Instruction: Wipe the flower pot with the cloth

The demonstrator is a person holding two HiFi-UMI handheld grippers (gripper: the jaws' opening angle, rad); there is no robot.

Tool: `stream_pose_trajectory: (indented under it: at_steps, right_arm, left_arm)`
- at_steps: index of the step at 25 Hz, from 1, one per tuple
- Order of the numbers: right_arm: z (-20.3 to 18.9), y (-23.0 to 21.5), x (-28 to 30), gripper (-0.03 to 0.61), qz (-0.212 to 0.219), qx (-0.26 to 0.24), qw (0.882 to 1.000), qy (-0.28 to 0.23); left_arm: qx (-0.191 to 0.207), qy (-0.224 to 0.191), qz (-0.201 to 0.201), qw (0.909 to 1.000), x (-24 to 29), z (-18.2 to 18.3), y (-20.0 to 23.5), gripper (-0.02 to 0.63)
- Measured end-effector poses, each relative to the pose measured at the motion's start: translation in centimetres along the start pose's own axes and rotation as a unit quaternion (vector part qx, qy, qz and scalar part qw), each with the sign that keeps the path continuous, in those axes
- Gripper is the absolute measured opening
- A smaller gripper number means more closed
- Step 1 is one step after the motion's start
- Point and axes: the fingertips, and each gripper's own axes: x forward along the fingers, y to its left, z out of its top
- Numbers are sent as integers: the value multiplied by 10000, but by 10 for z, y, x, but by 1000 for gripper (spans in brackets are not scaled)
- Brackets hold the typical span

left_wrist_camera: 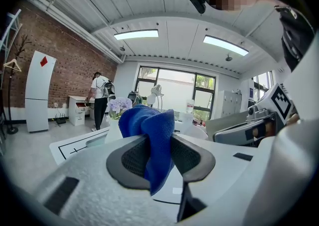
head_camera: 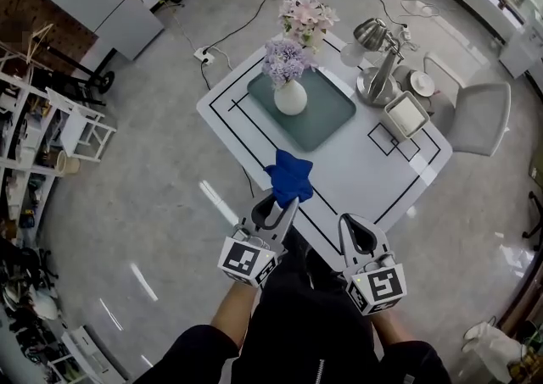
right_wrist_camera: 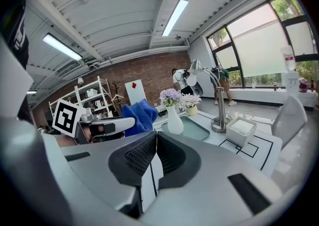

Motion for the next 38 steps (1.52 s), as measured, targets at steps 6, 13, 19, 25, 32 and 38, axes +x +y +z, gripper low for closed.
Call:
stream_pose_trajectory:
  at_steps: [6,13,19,25,32,38]
  right_arm:
    - [3,-15,33,9,-149,37,9998,122]
    - [2,-31,69,9,-274,120,9989,350]
    - [-8,-47,87,9,-466,250,9967,614]
    - [-19,-54,96,9,-557,292,9943,859]
    - [-18,-68,101,9,-675,228,9935,892]
    - [-24,-64,101,9,-674,296,9927,952]
  left_arm:
    - [61,107,-74,9999,50,-13,36,124]
    - [123,257,-173,9994,110,-27,79,124]
    - [164,129,-223,9995,167,-30,108,124]
    - [-62,156,-112,9998,199,-37,131,124]
    - [-231,525,-82,9983,218,-69,145,124]
    - [-189,1049,-126,9942,223,-107,145,124]
